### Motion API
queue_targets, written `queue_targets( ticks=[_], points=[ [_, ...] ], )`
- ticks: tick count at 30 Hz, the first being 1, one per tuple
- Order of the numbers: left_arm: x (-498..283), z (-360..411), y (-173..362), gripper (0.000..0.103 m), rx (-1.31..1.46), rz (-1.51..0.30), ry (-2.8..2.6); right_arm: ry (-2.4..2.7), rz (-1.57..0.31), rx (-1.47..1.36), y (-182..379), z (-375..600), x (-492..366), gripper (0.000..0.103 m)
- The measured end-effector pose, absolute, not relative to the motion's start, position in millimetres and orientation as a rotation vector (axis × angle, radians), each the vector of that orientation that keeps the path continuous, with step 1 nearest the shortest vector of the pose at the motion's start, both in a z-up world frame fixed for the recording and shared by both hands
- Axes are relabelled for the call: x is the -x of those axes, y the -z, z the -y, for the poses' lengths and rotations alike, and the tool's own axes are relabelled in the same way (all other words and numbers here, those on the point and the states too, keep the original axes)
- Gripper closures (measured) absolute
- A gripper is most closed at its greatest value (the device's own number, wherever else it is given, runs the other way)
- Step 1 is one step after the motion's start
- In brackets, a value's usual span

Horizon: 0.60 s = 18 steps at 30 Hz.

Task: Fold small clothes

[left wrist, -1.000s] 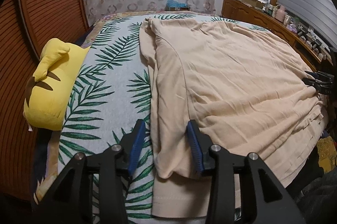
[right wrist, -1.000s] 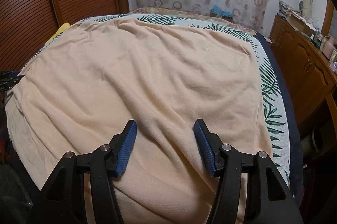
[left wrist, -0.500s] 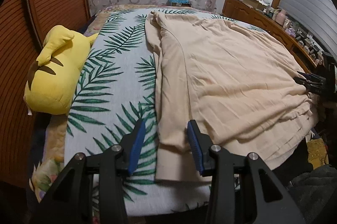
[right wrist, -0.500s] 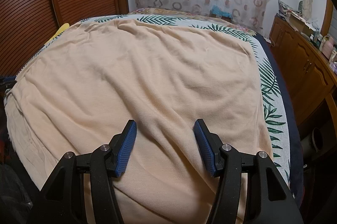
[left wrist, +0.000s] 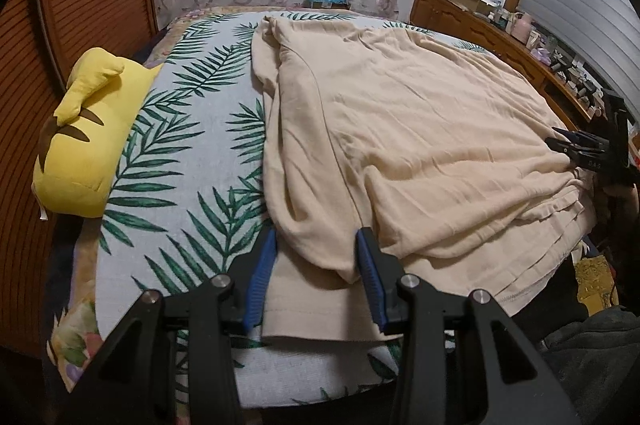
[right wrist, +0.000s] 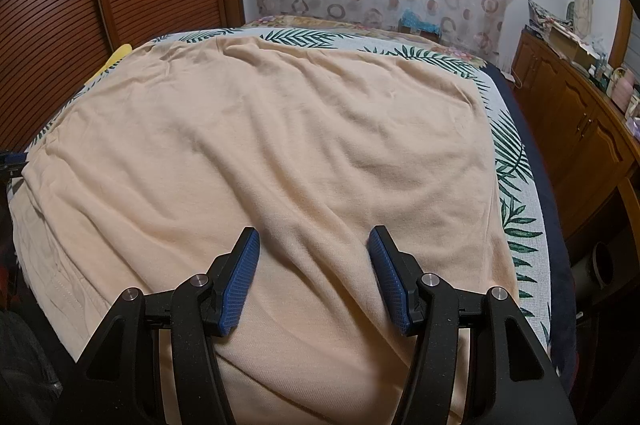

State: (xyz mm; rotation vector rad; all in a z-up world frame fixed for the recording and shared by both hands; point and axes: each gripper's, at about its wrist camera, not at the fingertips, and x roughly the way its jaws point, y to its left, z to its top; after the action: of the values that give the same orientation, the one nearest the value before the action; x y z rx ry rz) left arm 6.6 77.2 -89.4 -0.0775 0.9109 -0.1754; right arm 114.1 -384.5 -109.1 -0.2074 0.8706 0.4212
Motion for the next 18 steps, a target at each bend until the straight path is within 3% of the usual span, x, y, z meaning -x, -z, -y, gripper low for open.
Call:
queue_targets(
  ticks=[3,6,8,10,18],
  points=[
    [-7,-76,90,0.064,0.07,-0.908,0.183,-0.421,-0.87,0.207,109,385,-114,0.045],
    [-7,-77,89,0.075,0.072,-0.903,0.204,-0.421,-0.87,0.207,109,385,-114,0.045],
    [-7,-79,89,0.09,0.1,-0.908,0.241,-0.421,-0.87,0.207,109,385,-114,0.045],
    [-7,-78,90,0.098,0.116,-0.908,0.259,-0.421,-0.87,0.207,110,385,-114,0.045],
    [-7,-72,57,0.1,0.154,-0.801,0.326,-0.421,-0.87,0.207,110,385,-113,0.045]
  ],
)
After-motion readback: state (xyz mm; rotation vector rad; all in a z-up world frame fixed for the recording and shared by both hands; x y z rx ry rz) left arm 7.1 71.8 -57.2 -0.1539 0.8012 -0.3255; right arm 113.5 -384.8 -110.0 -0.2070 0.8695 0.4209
